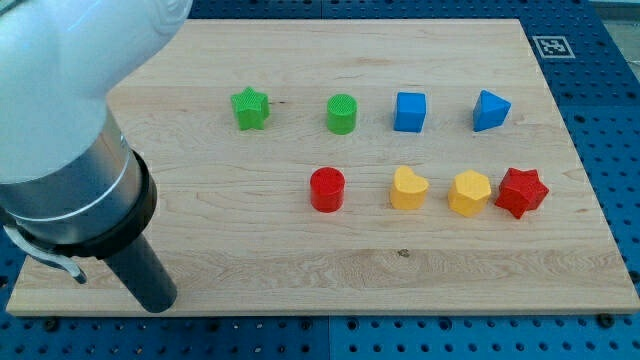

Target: Move your arm towards the center

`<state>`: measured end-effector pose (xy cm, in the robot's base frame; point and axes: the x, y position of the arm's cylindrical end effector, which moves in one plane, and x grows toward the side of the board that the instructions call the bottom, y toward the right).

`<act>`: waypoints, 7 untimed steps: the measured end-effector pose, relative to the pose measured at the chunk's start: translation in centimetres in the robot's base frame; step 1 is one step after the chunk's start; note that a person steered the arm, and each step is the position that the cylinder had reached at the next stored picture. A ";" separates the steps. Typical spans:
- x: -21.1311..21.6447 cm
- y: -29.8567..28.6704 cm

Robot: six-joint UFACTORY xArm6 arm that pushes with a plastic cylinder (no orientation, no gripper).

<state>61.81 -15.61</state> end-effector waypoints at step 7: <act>-17.0 3.0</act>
<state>44.76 -12.63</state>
